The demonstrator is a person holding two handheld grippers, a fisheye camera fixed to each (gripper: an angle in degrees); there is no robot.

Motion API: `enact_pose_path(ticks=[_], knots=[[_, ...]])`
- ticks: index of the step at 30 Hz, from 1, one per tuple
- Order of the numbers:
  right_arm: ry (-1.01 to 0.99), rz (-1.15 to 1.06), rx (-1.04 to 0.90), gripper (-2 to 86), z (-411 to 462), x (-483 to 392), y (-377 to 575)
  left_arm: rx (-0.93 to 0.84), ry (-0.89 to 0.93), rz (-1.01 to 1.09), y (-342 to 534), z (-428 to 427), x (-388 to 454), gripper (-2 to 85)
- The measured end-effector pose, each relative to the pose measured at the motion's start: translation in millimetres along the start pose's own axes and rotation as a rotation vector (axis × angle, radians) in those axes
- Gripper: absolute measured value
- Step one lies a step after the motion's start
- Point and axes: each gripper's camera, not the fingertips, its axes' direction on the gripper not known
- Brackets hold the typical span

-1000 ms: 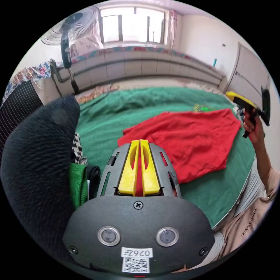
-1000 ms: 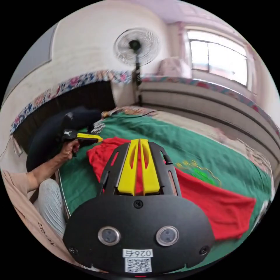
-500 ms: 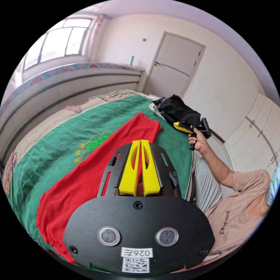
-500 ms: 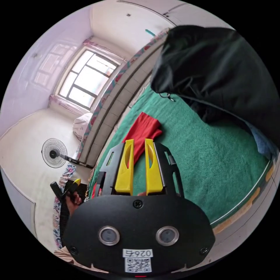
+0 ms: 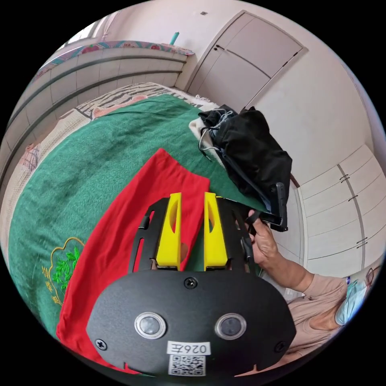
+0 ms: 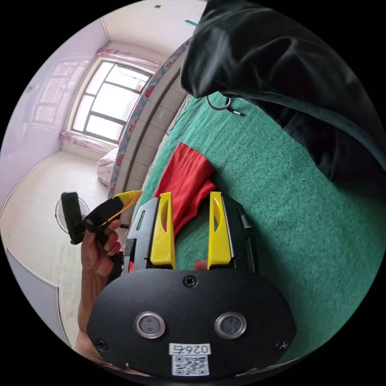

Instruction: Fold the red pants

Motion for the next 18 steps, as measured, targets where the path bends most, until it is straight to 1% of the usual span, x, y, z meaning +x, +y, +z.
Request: enact_pose_path(ticks=[3, 5, 7, 8, 10, 12, 14, 16, 17, 18], knots=[[-0.024, -0.037, -0.002, 9.5, 2, 7, -2, -0.067, -0.011, -0.011, -52, 27, -3, 14.3], [-0.036, -0.061, -0.012, 8.0, 1, 7, -2, -0.093, -0.011, -0.038, -80, 38, -6, 17.6], [-0.073, -0.111, -0.024, 2.9, -2, 4, 1, -0.142, 0.028, -0.071, -115, 50, -12, 21.5], [-0.09, -0.121, -0.009, 2.0, -5, 3, 3, -0.149, 0.043, -0.081, -123, 52, -14, 22.9], [-0.079, -0.197, 0.03, -0.2, -12, -15, 14, -0.175, 0.14, -0.104, -152, 59, -19, 26.4], [-0.072, -0.293, 0.034, -1.0, -14, -35, 20, -0.173, 0.215, -0.128, -169, 61, -21, 27.0], [-0.063, -0.386, 0.023, -1.3, -15, -54, 27, -0.183, 0.234, -0.133, -183, 62, -19, 26.0], [-0.062, -0.487, 0.014, -1.5, -17, -75, 36, -0.23, 0.2, -0.143, -198, 65, -14, 19.2], [-0.069, -0.505, 0.008, -1.5, -17, -79, 37, -0.242, 0.186, -0.145, -201, 65, -12, 17.3], [-0.095, -0.535, -0.008, -1.4, -18, -86, 40, -0.267, 0.164, -0.144, -207, 66, -9, 12.7]])
